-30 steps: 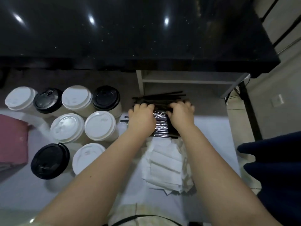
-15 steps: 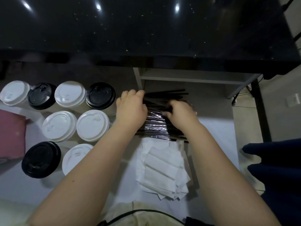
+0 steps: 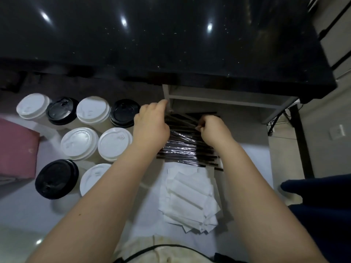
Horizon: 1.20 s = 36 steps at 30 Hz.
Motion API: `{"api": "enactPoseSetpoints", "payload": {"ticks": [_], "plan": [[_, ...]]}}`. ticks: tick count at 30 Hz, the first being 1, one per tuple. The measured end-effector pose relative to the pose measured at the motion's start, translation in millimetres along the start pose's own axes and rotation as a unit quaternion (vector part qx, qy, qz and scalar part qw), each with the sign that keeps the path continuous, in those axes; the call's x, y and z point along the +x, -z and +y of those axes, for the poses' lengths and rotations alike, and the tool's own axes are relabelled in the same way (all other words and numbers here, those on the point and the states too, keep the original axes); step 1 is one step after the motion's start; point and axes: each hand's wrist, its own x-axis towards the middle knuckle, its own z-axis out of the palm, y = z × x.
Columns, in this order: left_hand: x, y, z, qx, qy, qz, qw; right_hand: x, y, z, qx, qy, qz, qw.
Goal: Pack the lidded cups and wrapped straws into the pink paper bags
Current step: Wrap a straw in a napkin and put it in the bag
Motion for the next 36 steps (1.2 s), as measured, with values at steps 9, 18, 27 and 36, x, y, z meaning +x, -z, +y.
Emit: {"api": "enactPoseSetpoints", "payload": {"ticks": [9, 18, 27, 36], "plan": [[-13, 43, -18, -0.021, 0.019, 0.023, 0.999, -27, 13, -24, 0.123, 0.069, -0.050, 0.989], [-40, 114, -87, -0.023, 0.035, 0.122, 0.992, -54, 12, -137, 0.194, 0.177, -0.086, 0.961], [-98, 213, -240, 0.015, 0.080, 0.206, 0.975, -97, -47, -289, 0.196, 0.230, -0.124, 0.945], [-160, 288, -396, 0.016, 0.042, 0.191, 0.981, -156, -127, -458, 0.316, 0.280, -0.079, 0.903]]}}
